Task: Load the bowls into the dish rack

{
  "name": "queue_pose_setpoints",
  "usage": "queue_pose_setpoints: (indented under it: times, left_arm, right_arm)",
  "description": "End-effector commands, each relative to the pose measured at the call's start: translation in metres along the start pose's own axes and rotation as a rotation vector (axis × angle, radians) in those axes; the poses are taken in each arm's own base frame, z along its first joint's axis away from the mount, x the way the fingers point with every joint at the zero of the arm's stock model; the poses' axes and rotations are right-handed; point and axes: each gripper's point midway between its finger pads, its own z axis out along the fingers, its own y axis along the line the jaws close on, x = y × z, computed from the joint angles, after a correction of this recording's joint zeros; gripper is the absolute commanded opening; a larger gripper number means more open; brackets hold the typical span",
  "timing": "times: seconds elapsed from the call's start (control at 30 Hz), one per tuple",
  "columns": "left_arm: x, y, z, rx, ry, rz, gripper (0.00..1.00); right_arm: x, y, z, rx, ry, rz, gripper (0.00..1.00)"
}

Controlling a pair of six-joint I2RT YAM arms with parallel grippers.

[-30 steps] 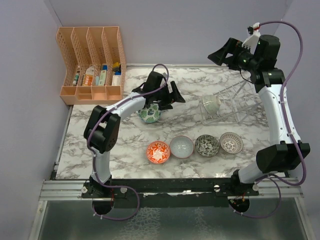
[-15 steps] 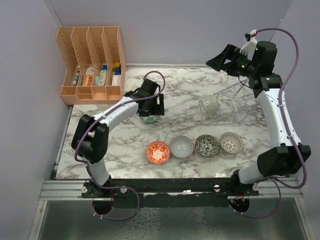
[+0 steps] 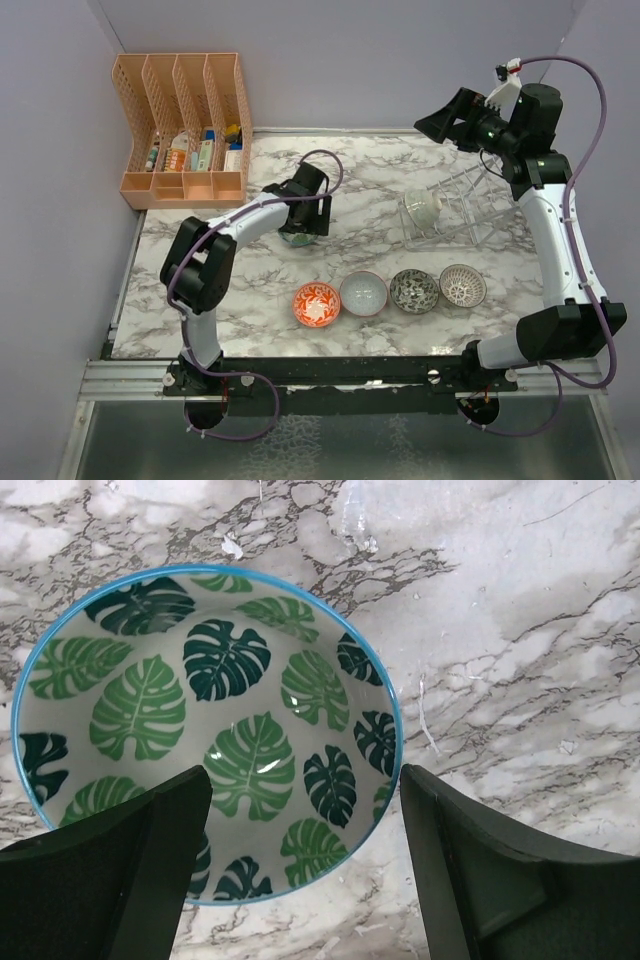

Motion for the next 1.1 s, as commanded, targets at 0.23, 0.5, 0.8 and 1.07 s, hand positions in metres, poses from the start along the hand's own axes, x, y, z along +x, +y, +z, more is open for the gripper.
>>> queue_pose_setpoints:
  times: [0.23,0.5,0.8,1.07]
  left_arm:
    - [-0.007,0.025,0.027,-0.134,-0.024,0.104,0.78]
    - [-0.031,0.082,0.035,-0.238,-0.046,0.075,0.79]
    - [-0.066,0.134,0.032,-0.286,-0.094,0.022,0.79]
    - [-0.076,0.109,0.000,-0.192,-0.149,0.035,0.90]
  right_arm:
    - [-0.008,0.007,-0.007,-0.019,-0.025,-0.019,1.00]
    - [-0.006,0.004,-0.006,-0.005,-0.024,-0.016,1.00]
    - [-0.005,0.004,-0.008,0.000,-0.020,-0.020,1.00]
    - [-0.006,0.007,-0.011,-0.004,-0.026,-0.026,1.00]
